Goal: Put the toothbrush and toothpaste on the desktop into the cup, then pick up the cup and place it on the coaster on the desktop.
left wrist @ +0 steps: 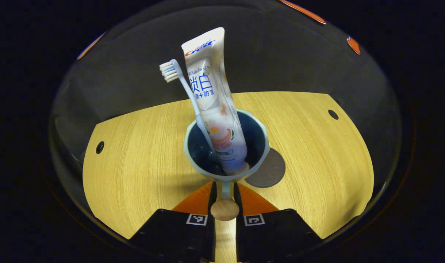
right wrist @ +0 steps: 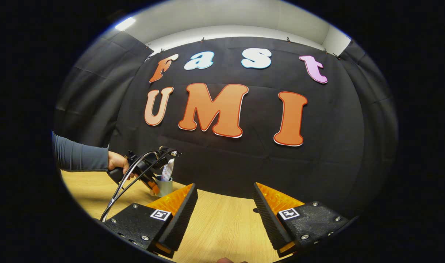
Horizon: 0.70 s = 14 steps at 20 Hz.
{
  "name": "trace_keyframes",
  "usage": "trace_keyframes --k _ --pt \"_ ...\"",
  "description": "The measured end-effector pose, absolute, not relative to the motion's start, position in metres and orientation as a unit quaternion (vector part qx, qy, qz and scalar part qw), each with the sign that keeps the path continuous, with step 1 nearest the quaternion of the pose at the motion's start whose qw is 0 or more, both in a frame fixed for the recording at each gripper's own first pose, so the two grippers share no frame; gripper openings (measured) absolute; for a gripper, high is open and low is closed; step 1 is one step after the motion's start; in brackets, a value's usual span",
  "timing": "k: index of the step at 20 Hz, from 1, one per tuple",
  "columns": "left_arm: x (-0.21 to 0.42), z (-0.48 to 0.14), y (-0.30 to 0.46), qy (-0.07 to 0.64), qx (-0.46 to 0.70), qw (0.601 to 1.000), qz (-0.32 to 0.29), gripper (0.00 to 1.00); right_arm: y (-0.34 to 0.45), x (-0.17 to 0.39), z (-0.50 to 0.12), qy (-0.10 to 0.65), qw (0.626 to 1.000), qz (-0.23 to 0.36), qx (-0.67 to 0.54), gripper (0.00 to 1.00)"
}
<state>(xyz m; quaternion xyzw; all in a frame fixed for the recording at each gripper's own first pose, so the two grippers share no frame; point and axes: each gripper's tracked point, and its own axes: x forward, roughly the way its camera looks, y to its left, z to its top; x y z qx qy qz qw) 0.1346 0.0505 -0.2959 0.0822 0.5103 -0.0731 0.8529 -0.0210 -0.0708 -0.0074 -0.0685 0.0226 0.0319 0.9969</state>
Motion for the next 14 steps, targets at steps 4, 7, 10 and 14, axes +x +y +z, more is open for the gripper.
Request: trace_keyframes --k 4,7,10,14 --pt "0.134 -0.297 0.054 0.512 0.087 0.85 -0.091 0.21 -0.084 -0.027 -0.018 0.035 0.997 0.022 -0.058 0.92" --pt "0.134 -0.297 0.056 0.519 0.092 0.845 -0.096 0.21 -0.091 -0.031 -0.024 0.043 0.997 0.016 -0.054 0.92" --pt "0.133 -0.292 0.056 0.525 0.089 0.841 -0.098 0.22 -0.095 -0.033 -0.03 0.05 0.997 0.012 -0.053 0.92" --pt "0.138 -0.266 0.055 0.496 0.09 0.858 -0.1 0.28 -0.095 -0.032 -0.038 0.059 0.997 0.009 -0.042 0.92"
